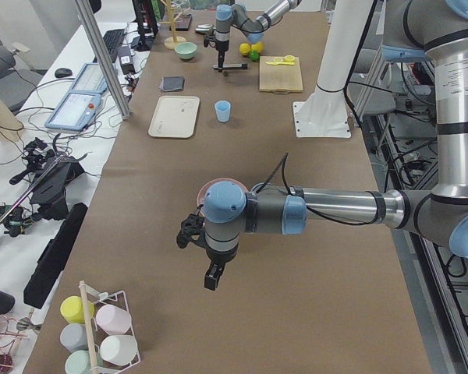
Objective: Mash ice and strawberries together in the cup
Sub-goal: 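Lower the right gripper and grasp the red strawberry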
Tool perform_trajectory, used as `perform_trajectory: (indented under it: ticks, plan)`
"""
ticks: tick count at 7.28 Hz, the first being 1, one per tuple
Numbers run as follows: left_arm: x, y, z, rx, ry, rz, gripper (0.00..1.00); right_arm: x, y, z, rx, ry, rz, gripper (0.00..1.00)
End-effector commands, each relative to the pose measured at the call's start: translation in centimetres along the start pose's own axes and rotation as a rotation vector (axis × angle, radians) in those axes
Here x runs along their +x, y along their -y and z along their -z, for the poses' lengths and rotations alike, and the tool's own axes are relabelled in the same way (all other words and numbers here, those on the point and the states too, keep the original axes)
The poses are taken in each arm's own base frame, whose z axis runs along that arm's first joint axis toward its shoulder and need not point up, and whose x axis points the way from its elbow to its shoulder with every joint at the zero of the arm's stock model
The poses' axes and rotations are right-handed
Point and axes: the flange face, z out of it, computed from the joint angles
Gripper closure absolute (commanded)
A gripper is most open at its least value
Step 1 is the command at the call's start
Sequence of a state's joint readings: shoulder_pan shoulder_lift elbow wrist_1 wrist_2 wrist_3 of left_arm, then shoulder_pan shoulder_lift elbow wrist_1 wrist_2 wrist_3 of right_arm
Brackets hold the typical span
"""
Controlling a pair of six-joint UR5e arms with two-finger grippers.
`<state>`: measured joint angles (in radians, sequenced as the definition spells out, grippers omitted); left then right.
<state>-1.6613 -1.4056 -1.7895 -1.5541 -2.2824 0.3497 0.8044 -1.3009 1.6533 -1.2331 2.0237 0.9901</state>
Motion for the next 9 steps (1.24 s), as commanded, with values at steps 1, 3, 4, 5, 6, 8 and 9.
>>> perform_trajectory:
  ticks: [1,3,4,5,6,8,9]
  plan:
    - [0.0,-0.3,-0.1,-0.002,-0.001,0.002,0.0,0.6,-1.4,-1.5,0.01,-0.034,0.014,0.03]
    - [0.0,-1.3,-0.6,0.023,0.008,-0.021,0.0,0.2,-2.0,-2.0,0.006,-0.04,0.024,0.06]
    - [0.0,-1.6,-0.7,0.032,0.011,-0.029,0.0,-0.1,-2.4,-2.3,0.001,-0.04,0.017,0.12]
    - [0.0,-1.7,-0.7,0.032,0.011,-0.029,0.0,-0.4,-2.7,-2.6,0.002,-0.044,0.015,0.17]
    - [0.0,-1.7,-0.7,0.032,0.011,-0.029,0.0,-0.5,-2.9,-2.8,0.0,-0.045,0.018,0.19]
    - [0.0,-1.7,-0.7,0.032,0.011,-0.029,0.0,-0.4,-3.0,-2.9,0.004,-0.052,0.019,0.44]
    - [0.0,-1.7,-0.7,0.032,0.011,-0.029,0.0,-0.5,-3.1,-3.0,0.004,-0.054,0.022,0.75]
